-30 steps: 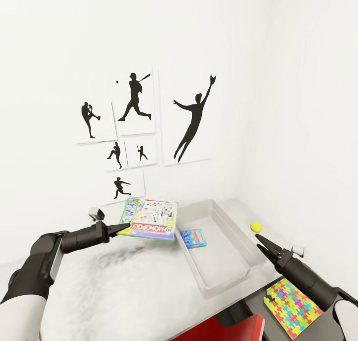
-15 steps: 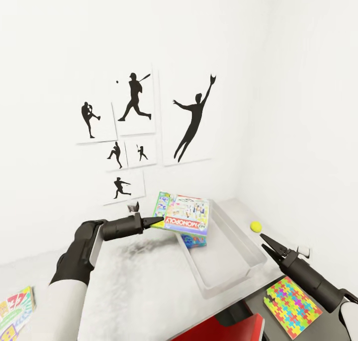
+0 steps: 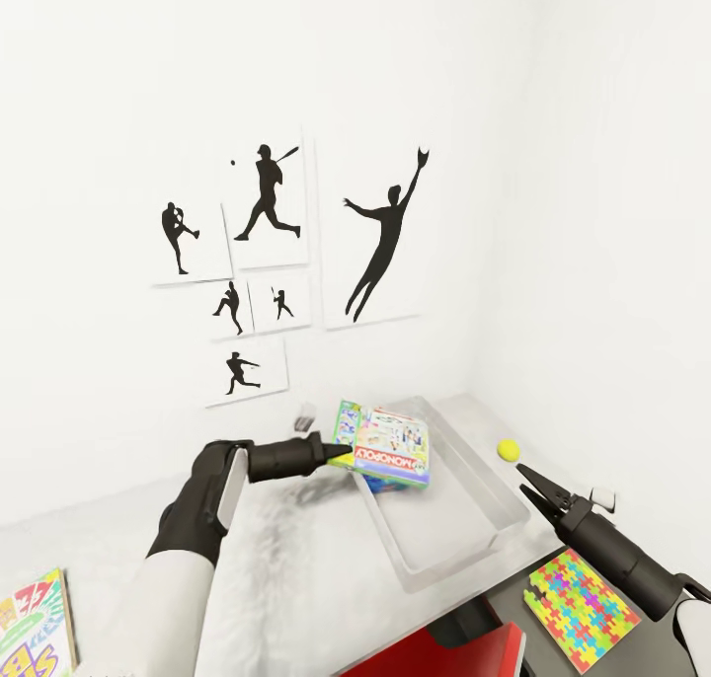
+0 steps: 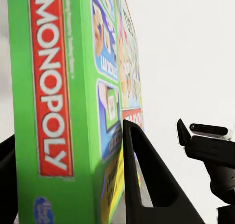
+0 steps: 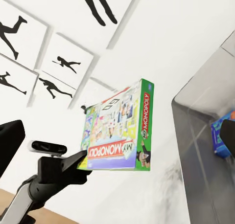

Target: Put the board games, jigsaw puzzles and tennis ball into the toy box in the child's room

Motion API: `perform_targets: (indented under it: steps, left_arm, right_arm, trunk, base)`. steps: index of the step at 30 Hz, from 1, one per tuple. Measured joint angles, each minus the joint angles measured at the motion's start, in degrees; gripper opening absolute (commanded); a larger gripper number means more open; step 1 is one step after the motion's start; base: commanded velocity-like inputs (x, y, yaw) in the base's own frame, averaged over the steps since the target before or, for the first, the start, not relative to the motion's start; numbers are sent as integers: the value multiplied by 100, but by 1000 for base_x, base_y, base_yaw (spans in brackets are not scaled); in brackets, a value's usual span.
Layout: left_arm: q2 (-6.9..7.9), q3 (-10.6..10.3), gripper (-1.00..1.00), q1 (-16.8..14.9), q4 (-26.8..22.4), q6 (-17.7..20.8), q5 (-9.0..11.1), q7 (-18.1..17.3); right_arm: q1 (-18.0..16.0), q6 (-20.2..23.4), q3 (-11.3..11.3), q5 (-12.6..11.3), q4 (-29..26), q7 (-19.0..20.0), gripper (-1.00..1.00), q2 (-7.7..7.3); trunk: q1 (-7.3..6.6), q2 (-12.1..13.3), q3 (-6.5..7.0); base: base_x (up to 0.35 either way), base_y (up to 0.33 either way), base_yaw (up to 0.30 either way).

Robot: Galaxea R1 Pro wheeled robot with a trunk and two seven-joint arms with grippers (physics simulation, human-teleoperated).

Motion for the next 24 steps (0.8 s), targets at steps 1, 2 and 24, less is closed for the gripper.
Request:
perform_targets:
  steps: [1,2,24]
  left_arm:
    - [0,-2,-100,0,25,5,23,34]
    - [0,-5,-100,0,94,8,89,85]
    - [-5,-2842,-100,-1,1018,-1713,5022,3555]
  right_arm:
    - [0,0,0,1,0,0,100,0]
    - [0,0,0,3,0,0,100,0]
    - [0,-1,2,8,-9,3,100,3]
  trunk:
    - [0,0,0]
    - [0,0,0]
    - [0,-1,0]
  base:
    - [0,0,0]
    - [0,0,0]
    - [0,0,0]
